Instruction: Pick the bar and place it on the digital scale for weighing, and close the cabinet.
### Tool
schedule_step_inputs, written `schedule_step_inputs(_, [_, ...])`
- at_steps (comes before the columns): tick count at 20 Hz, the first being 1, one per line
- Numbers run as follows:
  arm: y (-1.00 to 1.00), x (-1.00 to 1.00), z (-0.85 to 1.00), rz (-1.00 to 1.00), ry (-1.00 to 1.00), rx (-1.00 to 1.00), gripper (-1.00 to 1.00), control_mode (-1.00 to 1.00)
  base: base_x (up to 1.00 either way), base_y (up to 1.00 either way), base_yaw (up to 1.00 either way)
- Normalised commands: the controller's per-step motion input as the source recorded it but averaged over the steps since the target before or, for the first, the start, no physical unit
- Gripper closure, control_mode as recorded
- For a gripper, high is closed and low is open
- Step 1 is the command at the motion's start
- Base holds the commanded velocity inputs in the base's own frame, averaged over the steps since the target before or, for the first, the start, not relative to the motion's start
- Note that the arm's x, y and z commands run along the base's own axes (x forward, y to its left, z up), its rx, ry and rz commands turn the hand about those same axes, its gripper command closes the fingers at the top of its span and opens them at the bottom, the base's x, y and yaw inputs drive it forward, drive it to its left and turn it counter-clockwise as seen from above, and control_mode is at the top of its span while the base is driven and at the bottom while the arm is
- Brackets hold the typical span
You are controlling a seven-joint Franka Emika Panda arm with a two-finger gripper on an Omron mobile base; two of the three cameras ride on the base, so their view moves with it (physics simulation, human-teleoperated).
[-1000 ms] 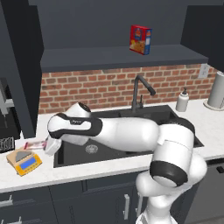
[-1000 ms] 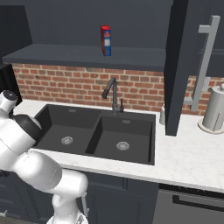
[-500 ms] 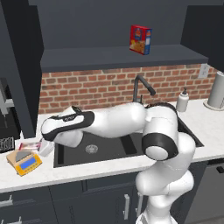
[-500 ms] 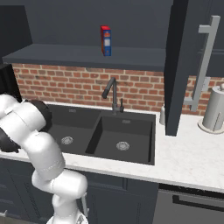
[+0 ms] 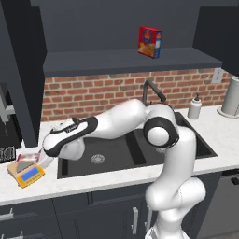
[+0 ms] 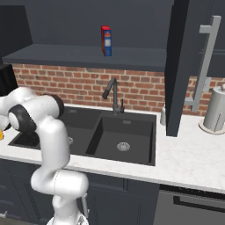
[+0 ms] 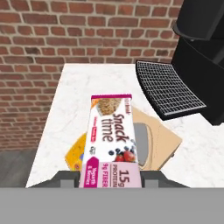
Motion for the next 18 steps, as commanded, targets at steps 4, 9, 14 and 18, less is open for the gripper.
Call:
schedule_step_inputs(4, [0.40,0.19,-0.10,0.00,0.00,0.00,1.00,-1.00,0.00,0.00,0.00])
schedule_step_inputs(9, [0.27,0.16,0.00,0.00,0.00,0.00,1.00,-1.00,0.00,0.00,0.00])
schedule_step_inputs(14, [0.18,0.12,-0.04,0.00,0.00,0.00,1.00,-1.00,0.00,0.00,0.00])
schedule_step_inputs(18, [0.03,0.09,-0.15,0.00,0.01,0.00,1.00,-1.00,0.00,0.00,0.00])
